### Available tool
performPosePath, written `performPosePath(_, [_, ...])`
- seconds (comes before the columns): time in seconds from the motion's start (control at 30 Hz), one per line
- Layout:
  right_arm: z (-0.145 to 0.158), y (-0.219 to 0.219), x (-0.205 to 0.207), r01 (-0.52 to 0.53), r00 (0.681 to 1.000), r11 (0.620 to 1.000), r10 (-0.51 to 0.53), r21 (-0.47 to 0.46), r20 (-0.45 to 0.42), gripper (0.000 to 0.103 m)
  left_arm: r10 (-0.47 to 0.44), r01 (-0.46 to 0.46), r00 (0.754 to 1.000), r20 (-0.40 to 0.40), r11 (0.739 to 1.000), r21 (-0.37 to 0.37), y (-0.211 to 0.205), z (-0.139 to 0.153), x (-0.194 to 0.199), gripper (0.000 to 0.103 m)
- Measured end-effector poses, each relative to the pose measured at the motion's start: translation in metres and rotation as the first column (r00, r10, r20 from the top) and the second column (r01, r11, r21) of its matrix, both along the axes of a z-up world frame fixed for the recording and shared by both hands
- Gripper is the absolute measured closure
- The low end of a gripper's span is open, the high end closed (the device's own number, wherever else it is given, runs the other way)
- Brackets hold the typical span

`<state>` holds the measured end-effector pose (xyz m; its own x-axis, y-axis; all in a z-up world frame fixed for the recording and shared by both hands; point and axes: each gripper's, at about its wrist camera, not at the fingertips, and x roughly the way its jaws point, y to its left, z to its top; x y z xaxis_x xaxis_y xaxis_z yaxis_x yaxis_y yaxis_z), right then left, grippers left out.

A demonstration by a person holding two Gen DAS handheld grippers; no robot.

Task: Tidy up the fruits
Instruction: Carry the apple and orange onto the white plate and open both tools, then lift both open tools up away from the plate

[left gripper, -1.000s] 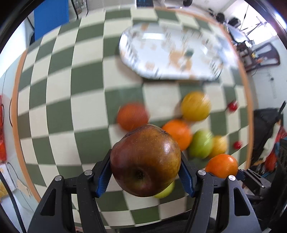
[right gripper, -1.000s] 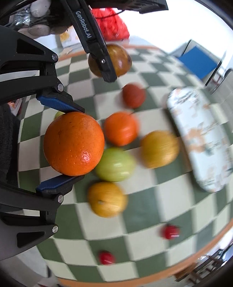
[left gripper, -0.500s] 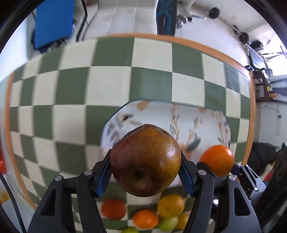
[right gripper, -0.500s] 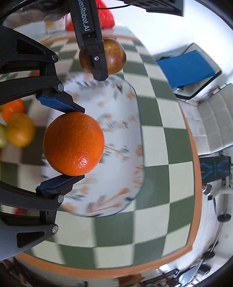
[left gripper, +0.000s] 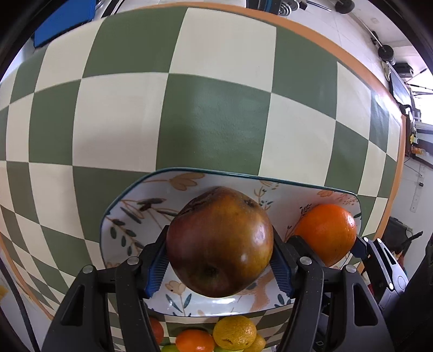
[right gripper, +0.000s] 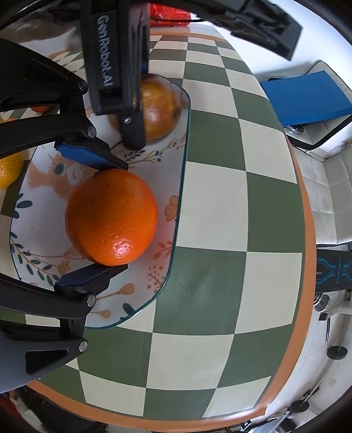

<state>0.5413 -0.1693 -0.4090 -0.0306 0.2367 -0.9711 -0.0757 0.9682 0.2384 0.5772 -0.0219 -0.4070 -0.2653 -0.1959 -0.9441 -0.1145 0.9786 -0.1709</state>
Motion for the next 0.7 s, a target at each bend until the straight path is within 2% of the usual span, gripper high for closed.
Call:
performPosePath(0.07, [0.001, -0.002, 0.002, 0.000, 1.000, 1.000, 0.000, 0.006, -0.002, 0.035, 0.001, -0.001, 1.000, -0.006, 1.000, 0.002, 0.000, 0.000, 0.000, 0.039])
performPosePath(0.17, [0.005, -0.002, -0.001, 0.003, 1.000, 1.000, -0.002, 0.017, -0.007, 0.027, 0.013, -0.013, 1.000, 0.005, 1.000, -0.006, 0.001, -0.001, -0.004, 0.038])
performPosePath(0.2, [0.006, -0.001, -0.004, 0.006, 1.000, 1.000, -0.006, 0.017, -0.009, 0.023, 0.017, -0.016, 1.000, 0.017, 1.000, -0.007, 0.002, 0.000, -0.006, 0.034])
performPosePath(0.3, [0.009, -0.005, -0.005, 0.018, 1.000, 1.000, -0.018, 0.015, -0.020, 0.021, 0.026, -0.025, 0.999, 0.042, 1.000, -0.004, 0.005, 0.004, -0.006, 0.022])
performPosePath(0.37, [0.010, -0.001, -0.007, 0.026, 0.999, 1.000, -0.026, 0.009, -0.019, 0.015, 0.022, -0.022, 0.998, 0.054, 1.000, 0.004, 0.006, 0.007, -0.009, 0.016])
performPosePath(0.4, [0.012, -0.003, -0.009, 0.030, 0.999, 1.000, -0.030, 0.008, -0.020, 0.009, 0.016, -0.017, 0.998, 0.064, 1.000, 0.012, 0.006, 0.010, -0.010, 0.016])
performPosePath(0.43, [0.015, -0.004, -0.010, 0.035, 0.999, 0.999, -0.035, 0.010, -0.018, 0.008, 0.011, -0.012, 0.998, 0.069, 1.000, 0.022, 0.006, 0.012, -0.011, 0.016])
performPosePath(0.63, [0.036, -0.018, -0.025, 0.083, 0.996, 0.996, -0.082, -0.017, 0.023, 0.007, -0.049, 0.035, 0.984, 0.172, 0.996, 0.081, 0.005, 0.039, -0.034, 0.016])
performPosePath(0.7, [0.044, -0.024, -0.034, 0.101, 0.994, 0.993, -0.098, -0.054, 0.051, 0.007, -0.068, 0.039, 0.973, 0.222, 0.991, 0.130, 0.010, 0.051, -0.043, 0.016])
